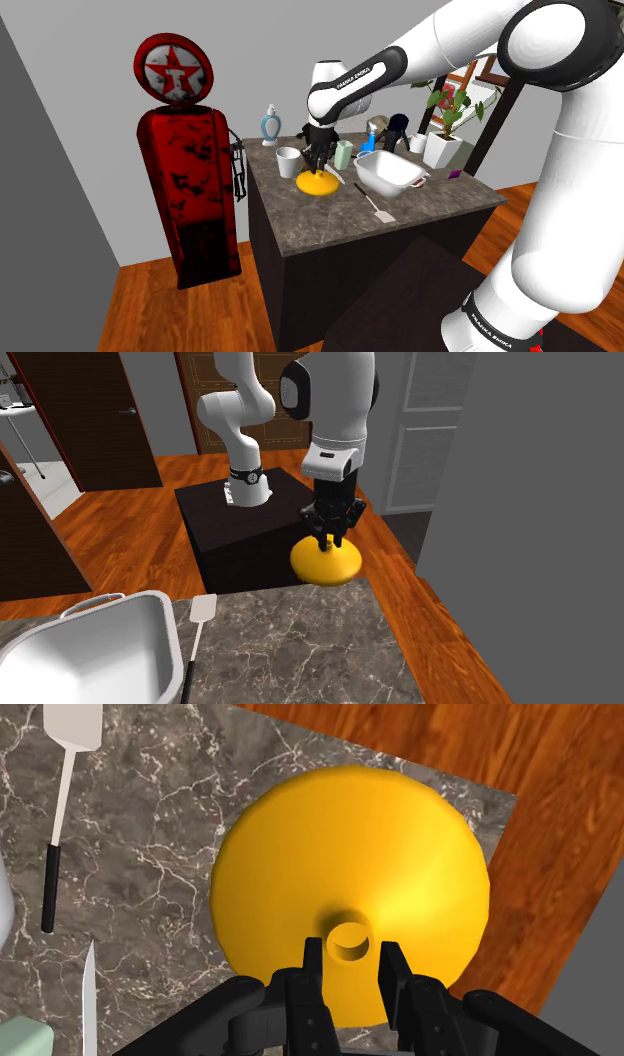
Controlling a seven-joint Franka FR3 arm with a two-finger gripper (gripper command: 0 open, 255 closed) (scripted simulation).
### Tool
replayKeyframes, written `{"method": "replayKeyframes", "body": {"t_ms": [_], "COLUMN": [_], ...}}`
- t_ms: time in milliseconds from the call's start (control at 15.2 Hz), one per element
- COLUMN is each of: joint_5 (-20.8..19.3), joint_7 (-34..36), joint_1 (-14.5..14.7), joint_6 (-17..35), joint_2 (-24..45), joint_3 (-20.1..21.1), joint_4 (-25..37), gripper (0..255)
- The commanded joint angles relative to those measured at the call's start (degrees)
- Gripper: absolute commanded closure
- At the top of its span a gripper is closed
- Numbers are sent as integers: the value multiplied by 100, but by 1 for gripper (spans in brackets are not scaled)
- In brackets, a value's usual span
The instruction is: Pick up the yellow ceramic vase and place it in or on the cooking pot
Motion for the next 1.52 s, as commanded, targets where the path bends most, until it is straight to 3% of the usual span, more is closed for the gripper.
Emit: {"method": "replayKeyframes", "body": {"t_ms": [0, 396, 924, 1452], "joint_5": [6, 18, 113, 248], "joint_7": [-15, -33, -1107, -2164], "joint_1": [-6, -6, -632, -1263], "joint_6": [-139, -520, -645, -896], "joint_2": [-86, -291, -295, 18], "joint_3": [-2, 2, -399, -769], "joint_4": [52, 229, 383, 971], "gripper": [255, 255, 255, 255]}}
